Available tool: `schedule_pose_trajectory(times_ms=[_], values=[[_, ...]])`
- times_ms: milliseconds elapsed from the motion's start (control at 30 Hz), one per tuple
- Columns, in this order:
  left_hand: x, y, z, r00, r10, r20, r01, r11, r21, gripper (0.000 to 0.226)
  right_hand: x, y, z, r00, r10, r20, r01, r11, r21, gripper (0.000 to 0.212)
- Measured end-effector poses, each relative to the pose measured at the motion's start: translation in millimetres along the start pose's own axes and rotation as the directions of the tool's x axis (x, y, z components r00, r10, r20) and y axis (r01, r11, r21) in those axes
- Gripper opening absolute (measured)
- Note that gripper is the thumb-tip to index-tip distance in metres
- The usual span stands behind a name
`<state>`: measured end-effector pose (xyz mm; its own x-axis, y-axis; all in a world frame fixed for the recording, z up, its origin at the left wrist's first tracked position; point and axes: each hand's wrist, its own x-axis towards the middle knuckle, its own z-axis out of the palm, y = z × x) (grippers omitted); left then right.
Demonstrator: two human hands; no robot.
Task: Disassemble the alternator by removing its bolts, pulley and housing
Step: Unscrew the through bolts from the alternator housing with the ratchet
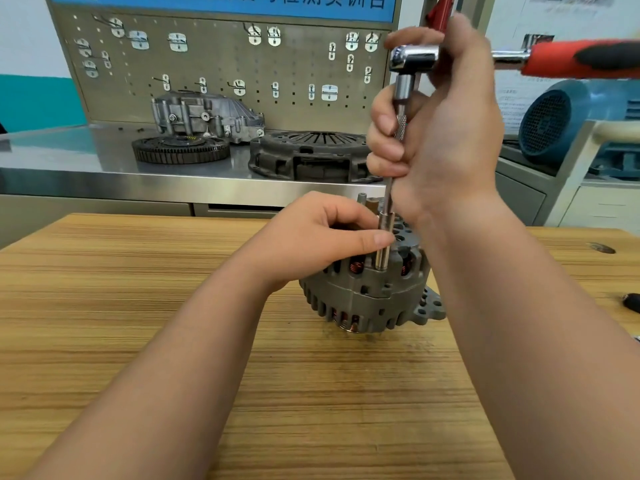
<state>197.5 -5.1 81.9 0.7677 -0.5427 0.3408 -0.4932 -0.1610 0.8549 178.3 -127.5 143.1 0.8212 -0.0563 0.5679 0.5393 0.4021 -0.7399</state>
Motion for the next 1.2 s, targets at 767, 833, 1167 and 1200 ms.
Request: schedule_pose_trajectory(times_ms=[767, 833, 1167, 1200], values=[[0.1, -2.6, 6.0, 1.000, 0.028, -0.003, -0.028, 0.999, 0.046, 0.014, -20.3, -0.8, 2.1, 0.881, -0.466, 0.077, 0.456, 0.796, -0.398, 0.015], [1.2, -3.8, 5.9, 1.000, 0.028, -0.005, -0.028, 0.999, 0.035, 0.021, -20.6, -1.1, 2.2, 0.944, -0.326, 0.041, 0.326, 0.914, -0.243, 0.021], [2.5, -3.8, 9.1, 0.999, 0.049, 0.004, -0.049, 0.999, 0.006, 0.011, -15.8, 1.3, -7.0, 1.000, -0.026, 0.013, 0.025, 0.995, 0.094, 0.032], [2.8, -3.7, 9.4, 0.999, 0.043, -0.011, -0.043, 0.999, 0.008, 0.009, -16.5, 1.6, -6.1, 0.997, -0.082, 0.004, 0.081, 0.995, 0.060, 0.028]])
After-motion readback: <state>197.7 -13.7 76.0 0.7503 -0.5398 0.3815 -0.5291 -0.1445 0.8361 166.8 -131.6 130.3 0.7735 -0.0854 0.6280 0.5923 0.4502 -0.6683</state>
